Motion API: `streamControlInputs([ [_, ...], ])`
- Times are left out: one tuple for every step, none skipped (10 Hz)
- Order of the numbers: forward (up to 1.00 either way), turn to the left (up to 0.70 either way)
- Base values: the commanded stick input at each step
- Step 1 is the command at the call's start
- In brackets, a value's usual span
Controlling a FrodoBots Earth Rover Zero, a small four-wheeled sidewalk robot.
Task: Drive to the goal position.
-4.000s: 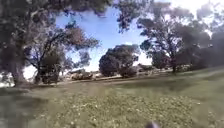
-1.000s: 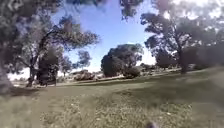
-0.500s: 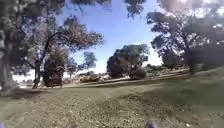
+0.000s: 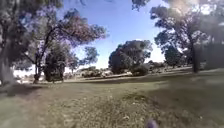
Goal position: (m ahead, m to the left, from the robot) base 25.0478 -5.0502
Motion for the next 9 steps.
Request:
streamControlInputs([
  [0.7,0.0],
  [0.7,0.0],
  [0.7,0.0],
  [0.7,0.0],
  [0.7,0.0],
  [0.7,0.0],
  [0.7,0.0],
  [0.7,0.0],
  [0.7,0.0],
])
